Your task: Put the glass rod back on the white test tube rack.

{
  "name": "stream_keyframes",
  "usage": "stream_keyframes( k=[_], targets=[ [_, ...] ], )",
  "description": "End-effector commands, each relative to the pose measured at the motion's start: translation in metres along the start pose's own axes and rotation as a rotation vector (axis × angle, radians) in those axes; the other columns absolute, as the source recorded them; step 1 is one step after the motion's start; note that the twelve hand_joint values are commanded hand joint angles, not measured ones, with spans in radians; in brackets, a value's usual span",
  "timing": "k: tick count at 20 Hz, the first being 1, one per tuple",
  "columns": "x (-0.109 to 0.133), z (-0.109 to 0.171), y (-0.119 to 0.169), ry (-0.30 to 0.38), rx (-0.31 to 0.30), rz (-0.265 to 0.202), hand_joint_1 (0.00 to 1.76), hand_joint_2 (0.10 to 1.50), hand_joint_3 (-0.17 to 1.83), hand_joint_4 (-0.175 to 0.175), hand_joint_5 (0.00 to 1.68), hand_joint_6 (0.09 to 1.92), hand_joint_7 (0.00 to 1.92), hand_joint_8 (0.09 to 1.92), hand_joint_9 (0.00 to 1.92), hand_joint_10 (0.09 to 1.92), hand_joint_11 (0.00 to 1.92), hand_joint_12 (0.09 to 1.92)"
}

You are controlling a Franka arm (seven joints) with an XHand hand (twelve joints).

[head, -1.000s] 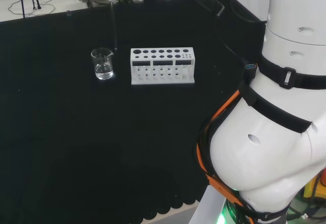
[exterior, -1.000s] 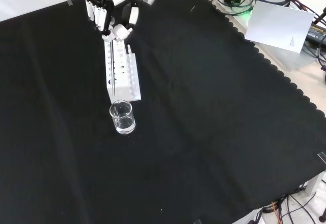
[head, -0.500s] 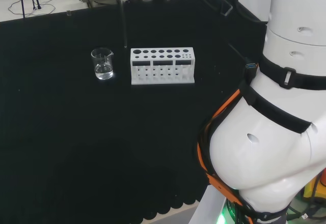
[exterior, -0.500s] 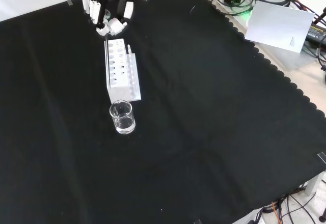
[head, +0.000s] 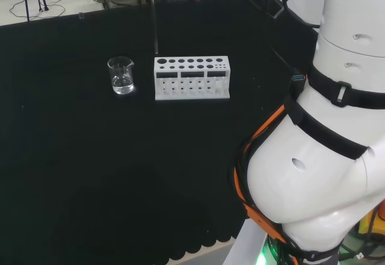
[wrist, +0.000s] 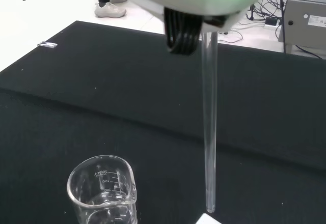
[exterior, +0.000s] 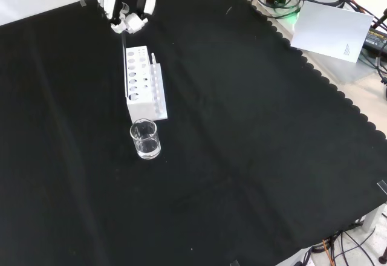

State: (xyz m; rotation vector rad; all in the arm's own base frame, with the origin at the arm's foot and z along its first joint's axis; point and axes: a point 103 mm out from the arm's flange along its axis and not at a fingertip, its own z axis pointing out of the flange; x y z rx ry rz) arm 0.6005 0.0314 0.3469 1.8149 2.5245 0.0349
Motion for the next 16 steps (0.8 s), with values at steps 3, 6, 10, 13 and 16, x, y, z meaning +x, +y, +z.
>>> stream_keyframes(
  k=[3, 6, 10, 13, 16],
  targets=[
    [-0.003, 0.000, -0.008, 0.001, 0.003, 0.007, 1.32, 0.62, 0.77, -0.175, 1.13, 0.72, 1.32, 0.89, 1.68, 0.83, 1.49, 1.05],
    [-0.002, 0.000, -0.012, -0.003, -0.005, 0.003, 1.32, 0.62, 0.77, -0.175, 1.13, 0.72, 1.32, 0.89, 1.68, 0.83, 1.49, 1.05],
    [-0.001, -0.001, -0.025, -0.006, -0.008, 0.002, 1.32, 0.62, 0.77, -0.175, 1.13, 0.72, 1.32, 0.89, 1.68, 0.83, 1.49, 1.05],
    [-0.002, 0.001, -0.028, -0.012, 0.006, 0.004, 1.32, 0.62, 0.77, -0.175, 1.13, 0.72, 1.32, 0.89, 1.68, 0.83, 1.49, 1.05],
    [-0.001, 0.001, -0.027, -0.010, 0.008, 0.007, 1.32, 0.62, 0.77, -0.175, 1.13, 0.72, 1.32, 0.89, 1.68, 0.83, 1.49, 1.05]
  ],
)
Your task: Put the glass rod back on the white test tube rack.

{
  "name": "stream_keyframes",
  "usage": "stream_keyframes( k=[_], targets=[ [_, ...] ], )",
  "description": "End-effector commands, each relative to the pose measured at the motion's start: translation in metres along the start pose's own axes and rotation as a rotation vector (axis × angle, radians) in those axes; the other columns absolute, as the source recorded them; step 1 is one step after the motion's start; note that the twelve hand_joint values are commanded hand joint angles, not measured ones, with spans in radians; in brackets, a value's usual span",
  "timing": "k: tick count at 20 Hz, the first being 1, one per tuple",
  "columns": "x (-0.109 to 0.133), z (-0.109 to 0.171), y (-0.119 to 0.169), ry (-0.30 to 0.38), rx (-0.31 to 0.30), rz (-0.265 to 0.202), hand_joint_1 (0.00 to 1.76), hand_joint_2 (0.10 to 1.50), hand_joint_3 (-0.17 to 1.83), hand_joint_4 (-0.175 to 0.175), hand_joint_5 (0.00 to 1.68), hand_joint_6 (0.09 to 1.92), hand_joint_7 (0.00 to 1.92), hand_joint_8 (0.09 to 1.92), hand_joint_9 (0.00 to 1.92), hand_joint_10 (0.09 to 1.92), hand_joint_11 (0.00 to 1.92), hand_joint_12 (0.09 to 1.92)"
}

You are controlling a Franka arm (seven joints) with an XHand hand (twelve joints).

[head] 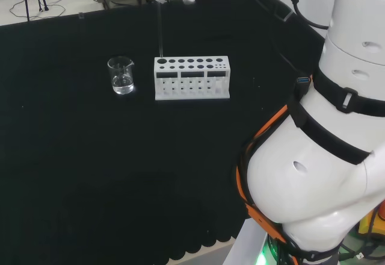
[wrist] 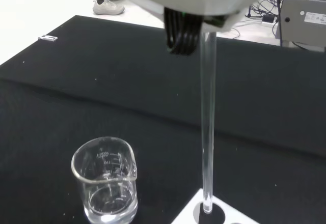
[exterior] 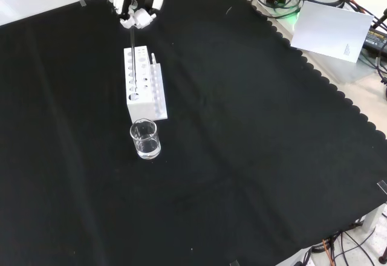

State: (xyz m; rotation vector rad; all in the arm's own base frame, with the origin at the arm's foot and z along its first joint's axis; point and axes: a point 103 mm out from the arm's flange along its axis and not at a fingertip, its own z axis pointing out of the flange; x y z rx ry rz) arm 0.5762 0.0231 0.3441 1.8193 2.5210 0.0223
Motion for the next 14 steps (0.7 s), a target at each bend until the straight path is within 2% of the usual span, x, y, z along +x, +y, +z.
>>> stream_keyframes(
  k=[1, 14],
  targets=[
    [-0.001, 0.000, -0.002, -0.002, 0.000, 0.003, 1.32, 0.62, 0.77, -0.175, 1.13, 0.72, 1.32, 0.89, 1.68, 0.83, 1.49, 1.05],
    [-0.008, 0.012, 0.011, 0.023, 0.015, -0.006, 1.32, 0.62, 0.77, -0.175, 1.13, 0.72, 1.32, 0.89, 1.68, 0.83, 1.49, 1.05]
  ],
)
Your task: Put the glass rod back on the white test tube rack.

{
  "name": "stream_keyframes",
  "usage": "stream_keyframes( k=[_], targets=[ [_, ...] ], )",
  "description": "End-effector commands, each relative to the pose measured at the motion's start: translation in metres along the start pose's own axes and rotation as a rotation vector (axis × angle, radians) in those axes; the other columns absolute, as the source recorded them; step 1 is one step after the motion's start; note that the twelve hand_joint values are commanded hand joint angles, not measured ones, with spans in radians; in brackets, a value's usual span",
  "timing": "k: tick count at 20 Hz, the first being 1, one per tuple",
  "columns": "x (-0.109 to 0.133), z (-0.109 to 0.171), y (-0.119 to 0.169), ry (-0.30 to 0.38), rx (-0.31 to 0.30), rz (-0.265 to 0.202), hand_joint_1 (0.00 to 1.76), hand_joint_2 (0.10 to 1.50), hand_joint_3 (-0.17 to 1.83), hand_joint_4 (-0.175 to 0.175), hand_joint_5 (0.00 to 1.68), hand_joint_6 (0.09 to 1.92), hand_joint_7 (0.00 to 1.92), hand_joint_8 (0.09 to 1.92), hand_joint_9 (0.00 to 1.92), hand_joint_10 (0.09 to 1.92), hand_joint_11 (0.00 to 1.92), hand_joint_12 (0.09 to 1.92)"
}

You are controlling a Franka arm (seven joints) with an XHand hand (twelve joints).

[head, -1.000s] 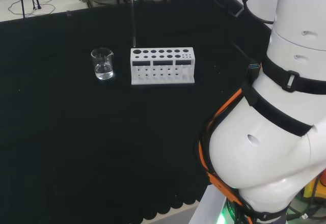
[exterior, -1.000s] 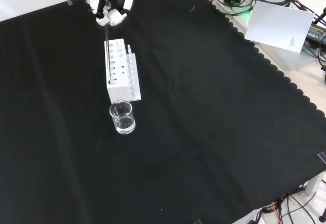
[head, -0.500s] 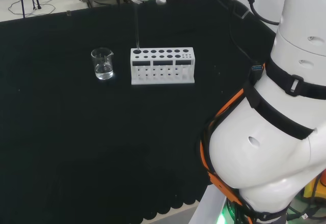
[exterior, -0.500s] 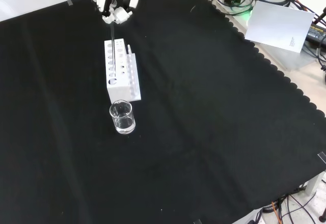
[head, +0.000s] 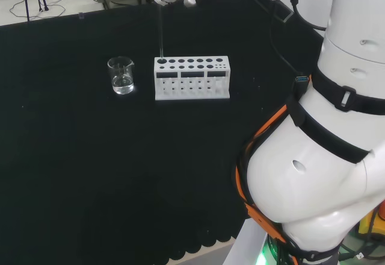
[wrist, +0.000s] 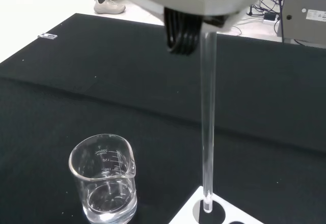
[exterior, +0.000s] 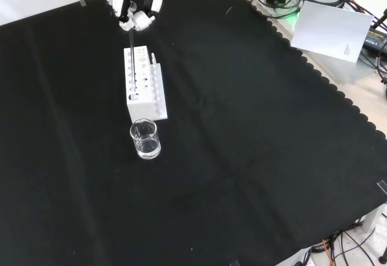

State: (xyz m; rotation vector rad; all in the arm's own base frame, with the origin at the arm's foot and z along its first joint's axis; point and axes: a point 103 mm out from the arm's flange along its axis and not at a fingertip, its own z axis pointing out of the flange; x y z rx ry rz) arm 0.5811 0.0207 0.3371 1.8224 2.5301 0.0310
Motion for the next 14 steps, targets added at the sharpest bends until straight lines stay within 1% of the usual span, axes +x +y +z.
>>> stream_keyframes(
  k=[1, 8, 14],
  targets=[
    [-0.006, 0.006, 0.009, 0.014, 0.013, -0.004, 1.32, 0.62, 0.77, -0.175, 1.13, 0.72, 1.32, 0.89, 1.68, 0.83, 1.49, 1.05],
    [-0.012, 0.020, 0.006, 0.028, 0.020, -0.001, 1.32, 0.62, 0.77, -0.175, 1.13, 0.72, 1.32, 0.89, 1.68, 0.83, 1.49, 1.05],
    [-0.010, 0.025, 0.007, 0.032, 0.027, -0.007, 1.32, 0.62, 0.77, -0.175, 1.13, 0.72, 1.32, 0.89, 1.68, 0.83, 1.49, 1.05]
  ],
)
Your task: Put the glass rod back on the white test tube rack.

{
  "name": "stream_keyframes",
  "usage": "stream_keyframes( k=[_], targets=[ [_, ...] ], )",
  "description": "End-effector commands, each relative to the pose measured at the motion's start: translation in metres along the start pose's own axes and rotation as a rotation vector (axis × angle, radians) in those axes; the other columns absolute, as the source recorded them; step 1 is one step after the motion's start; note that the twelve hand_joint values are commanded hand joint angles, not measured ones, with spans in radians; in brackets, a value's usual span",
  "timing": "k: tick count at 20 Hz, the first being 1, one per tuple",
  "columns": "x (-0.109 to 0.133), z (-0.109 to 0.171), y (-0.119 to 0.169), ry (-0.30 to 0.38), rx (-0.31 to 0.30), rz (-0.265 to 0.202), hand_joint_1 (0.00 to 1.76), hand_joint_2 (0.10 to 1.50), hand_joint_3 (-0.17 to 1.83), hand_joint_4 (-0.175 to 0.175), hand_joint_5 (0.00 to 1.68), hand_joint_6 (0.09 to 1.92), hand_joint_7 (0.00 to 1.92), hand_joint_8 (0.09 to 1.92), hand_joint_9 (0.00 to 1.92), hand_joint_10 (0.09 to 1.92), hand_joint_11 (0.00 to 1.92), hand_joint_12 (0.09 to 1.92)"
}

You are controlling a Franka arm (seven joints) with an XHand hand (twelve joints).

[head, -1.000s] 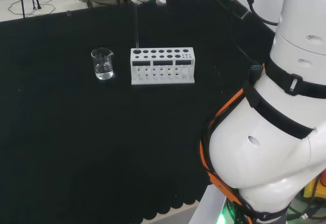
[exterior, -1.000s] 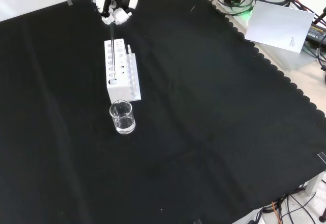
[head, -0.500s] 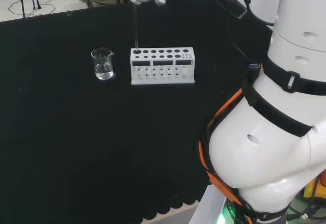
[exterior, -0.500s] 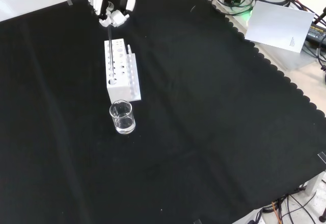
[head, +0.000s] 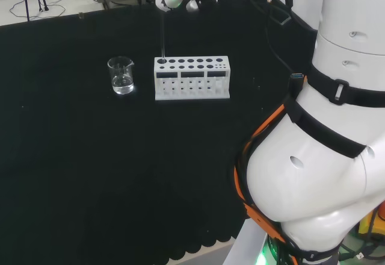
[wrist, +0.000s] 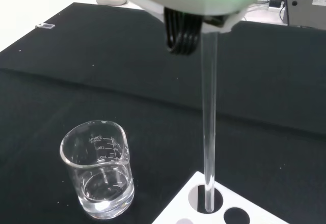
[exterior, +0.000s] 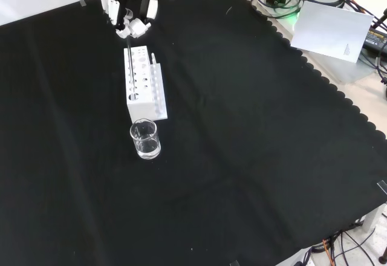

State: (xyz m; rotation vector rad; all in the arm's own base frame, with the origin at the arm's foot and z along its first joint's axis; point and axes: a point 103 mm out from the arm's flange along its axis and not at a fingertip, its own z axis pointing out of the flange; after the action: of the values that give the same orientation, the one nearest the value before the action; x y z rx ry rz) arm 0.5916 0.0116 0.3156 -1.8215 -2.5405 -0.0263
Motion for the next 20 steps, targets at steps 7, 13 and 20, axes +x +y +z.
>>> stream_keyframes(
  k=[7, 13, 20],
  targets=[
    [0.019, 0.011, -0.001, 0.030, -0.013, -0.025, 1.32, 0.62, 0.77, -0.175, 1.13, 0.72, 1.32, 0.90, 1.68, 0.83, 1.49, 1.05],
    [0.017, 0.021, 0.001, 0.051, -0.020, -0.029, 1.32, 0.62, 0.77, -0.175, 1.13, 0.72, 1.32, 0.90, 1.68, 0.83, 1.49, 1.05],
    [0.021, 0.024, 0.008, 0.040, -0.004, -0.034, 1.32, 0.63, 0.77, -0.175, 1.13, 0.72, 1.32, 0.90, 1.68, 0.83, 1.49, 1.05]
  ],
)
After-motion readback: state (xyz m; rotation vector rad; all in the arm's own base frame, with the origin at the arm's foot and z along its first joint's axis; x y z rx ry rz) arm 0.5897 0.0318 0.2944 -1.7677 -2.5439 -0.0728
